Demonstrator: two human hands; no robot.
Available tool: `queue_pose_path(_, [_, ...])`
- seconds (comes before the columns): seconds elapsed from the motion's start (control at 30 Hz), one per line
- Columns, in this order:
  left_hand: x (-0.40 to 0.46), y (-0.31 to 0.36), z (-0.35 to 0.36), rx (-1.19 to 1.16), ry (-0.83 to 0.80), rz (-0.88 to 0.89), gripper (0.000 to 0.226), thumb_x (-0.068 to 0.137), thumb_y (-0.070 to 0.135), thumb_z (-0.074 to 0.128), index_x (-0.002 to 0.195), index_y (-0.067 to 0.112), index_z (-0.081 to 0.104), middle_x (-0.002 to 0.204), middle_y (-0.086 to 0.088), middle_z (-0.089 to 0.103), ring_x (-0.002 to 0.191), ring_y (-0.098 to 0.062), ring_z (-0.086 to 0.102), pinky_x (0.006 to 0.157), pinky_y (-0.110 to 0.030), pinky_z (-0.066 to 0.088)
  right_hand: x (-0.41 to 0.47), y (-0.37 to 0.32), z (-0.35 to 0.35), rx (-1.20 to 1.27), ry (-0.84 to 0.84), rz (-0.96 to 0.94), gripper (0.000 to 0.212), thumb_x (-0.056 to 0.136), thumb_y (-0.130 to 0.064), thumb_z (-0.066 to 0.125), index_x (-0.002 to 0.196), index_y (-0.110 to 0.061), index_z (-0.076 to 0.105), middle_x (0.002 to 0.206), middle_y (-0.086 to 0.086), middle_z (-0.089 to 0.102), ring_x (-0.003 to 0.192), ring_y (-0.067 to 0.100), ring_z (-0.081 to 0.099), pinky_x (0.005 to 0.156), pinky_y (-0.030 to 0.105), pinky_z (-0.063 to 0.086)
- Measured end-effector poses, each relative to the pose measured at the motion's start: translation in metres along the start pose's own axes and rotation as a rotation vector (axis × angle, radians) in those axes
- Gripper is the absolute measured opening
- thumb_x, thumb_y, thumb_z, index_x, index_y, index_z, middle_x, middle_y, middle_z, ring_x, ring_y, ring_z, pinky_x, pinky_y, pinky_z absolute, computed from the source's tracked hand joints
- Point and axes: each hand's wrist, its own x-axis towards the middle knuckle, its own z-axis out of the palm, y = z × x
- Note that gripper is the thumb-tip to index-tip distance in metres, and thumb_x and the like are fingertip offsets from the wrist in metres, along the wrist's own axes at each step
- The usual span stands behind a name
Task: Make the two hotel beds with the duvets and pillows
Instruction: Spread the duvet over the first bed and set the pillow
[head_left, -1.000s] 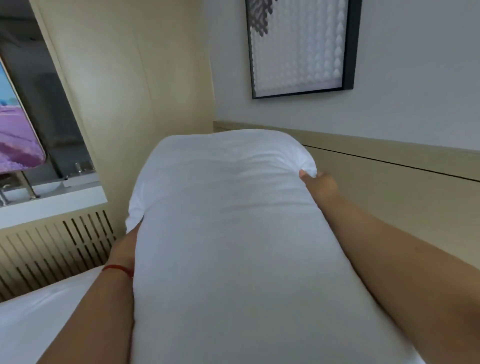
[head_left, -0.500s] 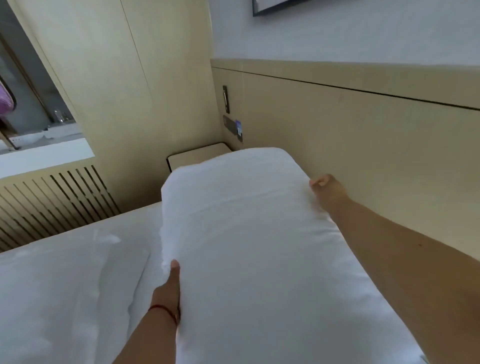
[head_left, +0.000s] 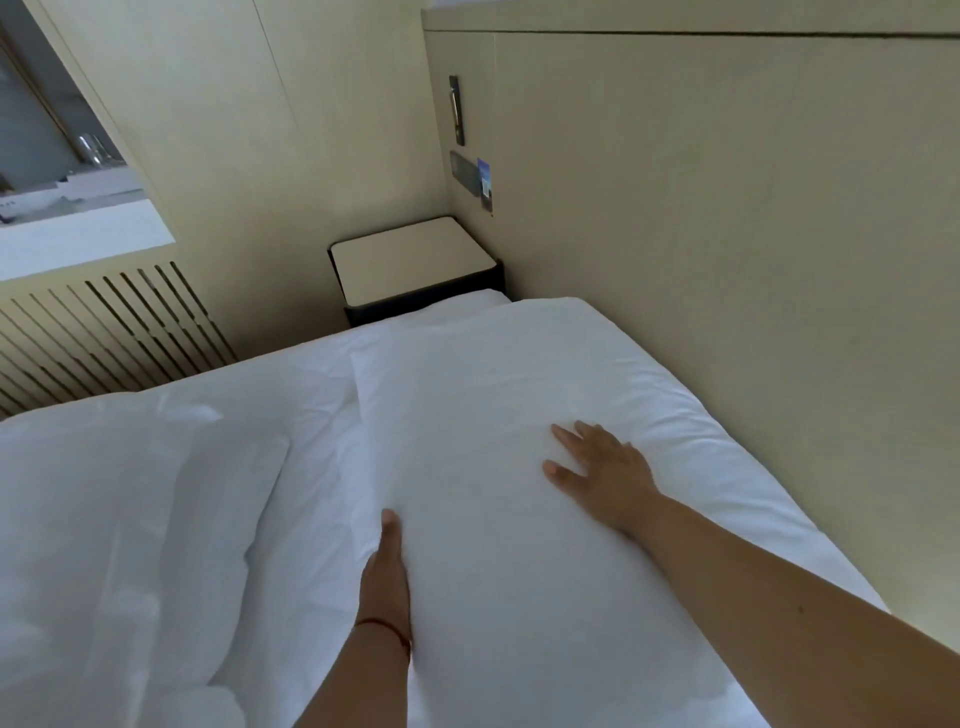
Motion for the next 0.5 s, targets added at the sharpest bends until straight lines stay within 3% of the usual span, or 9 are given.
queue_pose_path(0.07, [-0.005, 0.018, 0.006, 0.006, -0.086, -0.006, 0.064, 0.069, 0.069, 0.072, 0.108, 0.018, 0.069, 0.1, -0.007, 0.075, 0.095, -0.029, 0.07, 0.093, -0.045, 0.053, 0.001, 0.0, 0.007, -0.016, -0.002, 0.005, 0.063, 0.092, -0.066, 0.025, 0.149, -0.045, 0.009, 0.16, -0.012, 0.003, 0.147, 0.009, -0.002, 0.119, 0.04, -0.001])
queue_pose_path(0.13, [-0.005, 0.032, 0.006, -0.006, -0.053, 0.049, 0.05, 0.071, 0.04, 0.083, 0.105, 0.007, 0.069, 0.097, -0.012, 0.074, 0.088, -0.031, 0.071, 0.084, -0.043, 0.057, 0.001, -0.005, 0.01, -0.003, 0.005, 0.0, 0.059, 0.094, -0.063, 0.023, 0.149, -0.046, 0.009, 0.16, -0.013, 0.003, 0.147, 0.007, -0.001, 0.119, 0.039, -0.001])
queue_pose_path(0.23, [-0.013, 0.051, -0.003, -0.09, 0.015, 0.131, 0.032, 0.074, 0.013, 0.082, 0.1, 0.002, 0.068, 0.093, -0.012, 0.074, 0.084, -0.03, 0.071, 0.076, -0.04, 0.058, 0.002, -0.028, 0.009, 0.076, 0.029, -0.047, 0.056, 0.095, -0.061, 0.021, 0.148, -0.047, 0.008, 0.16, -0.014, 0.004, 0.147, 0.006, 0.0, 0.119, 0.037, -0.001])
queue_pose_path(0.3, [-0.011, 0.041, -0.022, -0.112, 0.085, 0.145, 0.029, 0.075, 0.013, 0.081, 0.099, 0.004, 0.069, 0.093, -0.011, 0.074, 0.085, -0.03, 0.071, 0.08, -0.042, 0.057, 0.0, -0.05, 0.014, 0.06, 0.053, -0.102, 0.062, 0.09, -0.071, 0.01, 0.147, -0.049, 0.007, 0.159, -0.015, 0.004, 0.146, 0.005, 0.0, 0.118, 0.036, -0.002])
queue_pose_path(0.4, [0.001, 0.0, -0.055, -0.051, 0.171, 0.059, 0.035, 0.074, 0.021, 0.082, 0.101, 0.003, 0.068, 0.101, -0.015, 0.072, 0.089, -0.033, 0.068, 0.088, -0.046, 0.054, -0.009, -0.07, 0.047, -0.067, 0.074, -0.235, 0.106, 0.054, -0.086, -0.029, 0.147, -0.05, 0.009, 0.159, -0.016, 0.004, 0.147, 0.006, -0.001, 0.116, 0.035, -0.005])
queue_pose_path(0.5, [0.021, -0.022, -0.068, 0.015, 0.178, -0.008, 0.035, 0.077, 0.024, 0.079, 0.103, 0.004, 0.067, 0.103, -0.017, 0.071, 0.089, -0.033, 0.066, 0.087, -0.043, 0.053, -0.017, -0.074, 0.081, -0.117, 0.02, -0.294, 0.097, 0.059, -0.08, -0.022, 0.147, -0.049, 0.005, 0.16, -0.015, -0.004, 0.146, 0.006, -0.012, 0.114, 0.035, -0.016])
